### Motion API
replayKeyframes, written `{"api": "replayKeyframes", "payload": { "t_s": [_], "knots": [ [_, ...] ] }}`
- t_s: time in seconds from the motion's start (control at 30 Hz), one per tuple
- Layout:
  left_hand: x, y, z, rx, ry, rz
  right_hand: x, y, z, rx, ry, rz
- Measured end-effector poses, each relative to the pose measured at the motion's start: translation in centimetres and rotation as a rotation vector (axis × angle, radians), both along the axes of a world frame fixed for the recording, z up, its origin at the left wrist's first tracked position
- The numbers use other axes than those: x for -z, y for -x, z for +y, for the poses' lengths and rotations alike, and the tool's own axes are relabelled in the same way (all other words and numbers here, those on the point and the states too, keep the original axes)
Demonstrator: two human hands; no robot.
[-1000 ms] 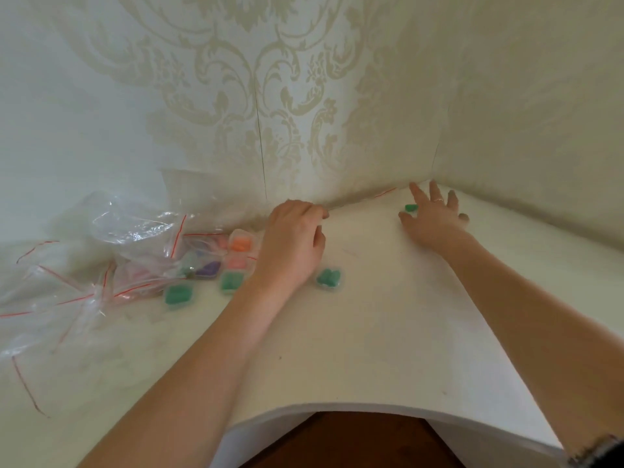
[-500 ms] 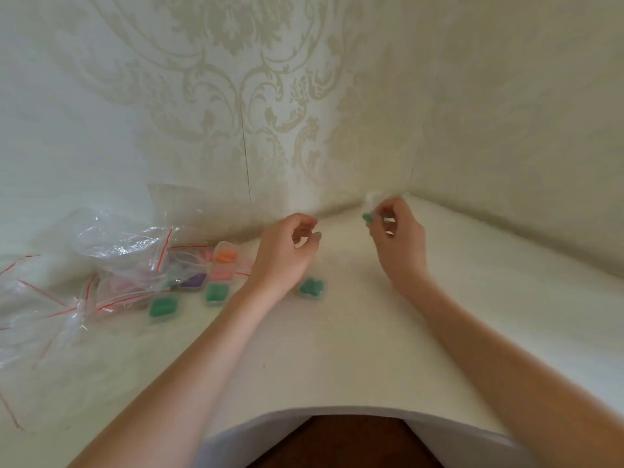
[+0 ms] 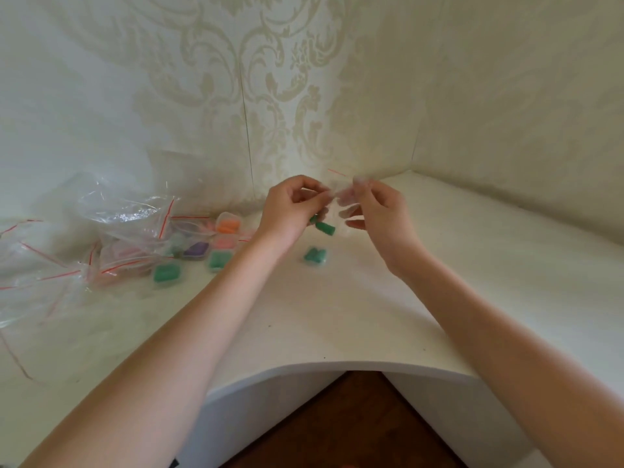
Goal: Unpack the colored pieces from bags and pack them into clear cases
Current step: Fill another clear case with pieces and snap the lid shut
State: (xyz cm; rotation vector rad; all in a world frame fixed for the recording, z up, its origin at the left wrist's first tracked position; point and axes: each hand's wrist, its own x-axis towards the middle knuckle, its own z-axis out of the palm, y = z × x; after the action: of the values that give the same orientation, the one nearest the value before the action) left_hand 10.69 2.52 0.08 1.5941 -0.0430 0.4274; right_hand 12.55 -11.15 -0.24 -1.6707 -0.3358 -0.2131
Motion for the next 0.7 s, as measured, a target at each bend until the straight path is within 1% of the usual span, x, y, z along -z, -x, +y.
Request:
{"api": "replayKeyframes", "payload": {
  "t_s": [0.17,0.27,0.37,0.43,0.53,0.57,0.6,0.63,0.7],
  "knots": [
    [0.2,-0.3,1.0,-0.062,-0.030,-0.002,-0.5,-0.2,-0.4,-0.023,-0.107,0.123],
    [0.3,-0.4,1.2,-0.080,-0.085,0.008,-0.3,-0.3,-0.6,-0.005,-0.062,0.139],
    [0.5,-0.7,1.3,-0.106,-0.097,0.012,-0.2,-0.5,-0.9,0.019,-0.083,0.139],
    [0.6,-0.9,1.5,-0.216,-0.097,-0.032,-0.3,-0.8,-1.2,0.053,-0.116,0.145],
    [0.2,-0.7,1.4,-0.479,-0.052,-0.208,-0.6,-1.2,-1.8,0.124,-0.161,0.131],
    [-0.1,-0.5,1.1,-0.507,-0.032,-0.255,-0.8,-1.3,-2.0,0.147,-0.170,0.109],
    [-0.4,-0.4,0.8,-0.483,-0.026,-0.274,-0.9,-1.2,-2.0,0.163,-0.166,0.072],
    [-0.6,-0.2,0.3,-0.407,-0.027,-0.259,-0.9,-1.1,-2.0,0.169,-0.146,0.020],
    [-0.5,0.1,-1.1,-0.168,-0.015,-0.154,-0.6,-0.6,-1.5,0.156,-0.044,-0.105]
  ]
}}
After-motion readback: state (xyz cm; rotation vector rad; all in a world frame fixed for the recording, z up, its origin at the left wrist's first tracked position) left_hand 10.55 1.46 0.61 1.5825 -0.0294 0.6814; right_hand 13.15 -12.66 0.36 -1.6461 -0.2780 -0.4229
